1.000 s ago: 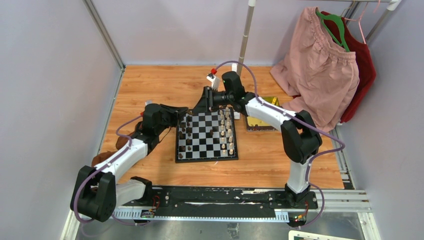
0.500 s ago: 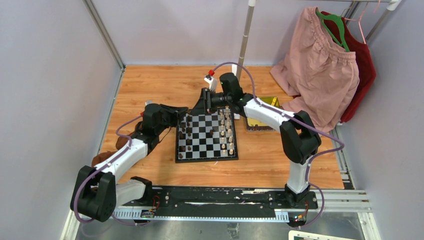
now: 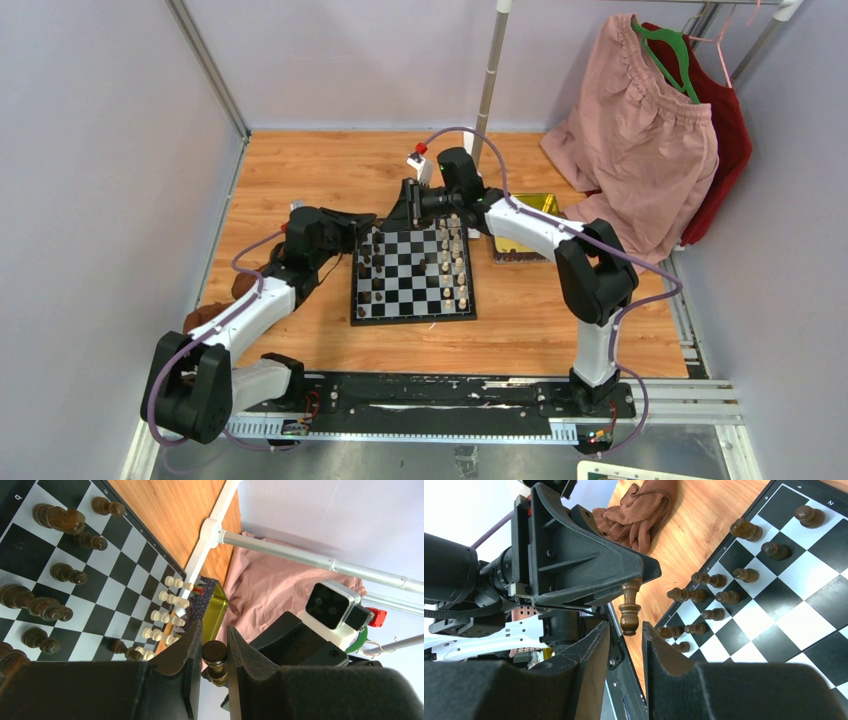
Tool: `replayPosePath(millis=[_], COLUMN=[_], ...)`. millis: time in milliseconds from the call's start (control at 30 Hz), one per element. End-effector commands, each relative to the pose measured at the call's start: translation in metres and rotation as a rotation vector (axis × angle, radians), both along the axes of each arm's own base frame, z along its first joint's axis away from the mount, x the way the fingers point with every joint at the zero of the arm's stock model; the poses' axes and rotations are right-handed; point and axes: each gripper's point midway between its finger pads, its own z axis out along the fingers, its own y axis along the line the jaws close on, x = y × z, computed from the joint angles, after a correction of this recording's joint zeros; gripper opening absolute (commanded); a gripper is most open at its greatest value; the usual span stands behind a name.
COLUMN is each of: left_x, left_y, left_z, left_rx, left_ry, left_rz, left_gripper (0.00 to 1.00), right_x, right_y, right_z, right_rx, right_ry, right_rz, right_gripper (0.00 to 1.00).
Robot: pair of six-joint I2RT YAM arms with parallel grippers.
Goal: Set up the chess pieces on the board
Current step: Pick up the chess piece from the storage box.
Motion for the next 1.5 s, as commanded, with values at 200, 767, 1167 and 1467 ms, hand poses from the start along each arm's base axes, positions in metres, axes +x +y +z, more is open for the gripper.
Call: replayPosePath(millis=[200,767,1167,1467], left_x=[0.008,0.006,0.000,-0.028], left_y=[0.001,0.002,0.021,0.065], left_z=[0.013,0.006,0.006,0.014], left_rx=[0.020,0.023,0.158,0.349], left_ry=[-0.032,-0.015,-0.003,-0.005], left_rz=[-0.003,-0.003,0.023,0.093], left_gripper=[0.00,0.00,0.34,0.68], right_x=[-0.004,0.000,0.001,-0.006], right_y=[0.011,0.014,0.021,0.031], right_z=[0.003,0.007,0.012,0.015], right_rx=[0.027,0.037,0.009,-0.023], right_ry=[-0.004,-0.002,-0.004,-0.011], right_rz=[0.041,0.041,0.097,0.140], right_gripper=[0.30,0.11,0.00,0.00])
